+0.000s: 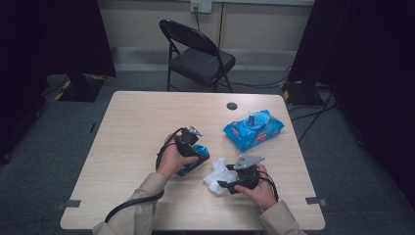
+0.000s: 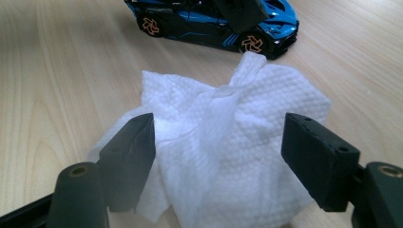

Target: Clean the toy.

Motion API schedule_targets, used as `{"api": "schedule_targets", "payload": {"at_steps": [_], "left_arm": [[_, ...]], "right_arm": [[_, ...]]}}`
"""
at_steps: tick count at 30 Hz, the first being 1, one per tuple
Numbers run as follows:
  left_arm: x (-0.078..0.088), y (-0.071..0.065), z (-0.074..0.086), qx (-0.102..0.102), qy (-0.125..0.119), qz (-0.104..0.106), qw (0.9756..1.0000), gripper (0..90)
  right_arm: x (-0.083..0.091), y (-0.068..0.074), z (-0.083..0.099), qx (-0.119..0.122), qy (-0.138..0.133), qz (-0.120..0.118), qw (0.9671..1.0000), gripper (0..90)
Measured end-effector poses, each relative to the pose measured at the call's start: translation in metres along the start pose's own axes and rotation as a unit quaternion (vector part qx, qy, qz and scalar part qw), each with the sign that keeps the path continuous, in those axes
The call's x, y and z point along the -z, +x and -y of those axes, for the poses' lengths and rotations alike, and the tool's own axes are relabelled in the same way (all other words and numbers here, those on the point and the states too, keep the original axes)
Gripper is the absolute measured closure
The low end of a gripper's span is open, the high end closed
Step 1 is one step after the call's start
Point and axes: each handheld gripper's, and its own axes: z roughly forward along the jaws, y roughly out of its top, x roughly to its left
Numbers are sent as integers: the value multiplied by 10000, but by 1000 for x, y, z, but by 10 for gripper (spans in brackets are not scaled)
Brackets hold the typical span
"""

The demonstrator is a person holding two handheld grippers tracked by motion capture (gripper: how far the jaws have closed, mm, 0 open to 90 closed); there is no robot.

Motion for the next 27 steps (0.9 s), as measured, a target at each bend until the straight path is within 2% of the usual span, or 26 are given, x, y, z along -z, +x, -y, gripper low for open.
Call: {"api": "schedule_targets", "payload": {"at_steps": [11, 17, 27], "left_arm": [[-12, 2, 2, 29, 156, -41, 9999, 165], [-15, 3, 3, 126, 202, -41, 9997, 164], [-17, 0, 2, 67, 208, -98, 9997, 171]], "right_arm": [[0, -1, 2, -21, 35, 3, 10000, 269], [-1, -1, 3, -7, 76, -27, 10000, 269], [0, -2, 4, -19, 85, -13, 10000, 270]]}}
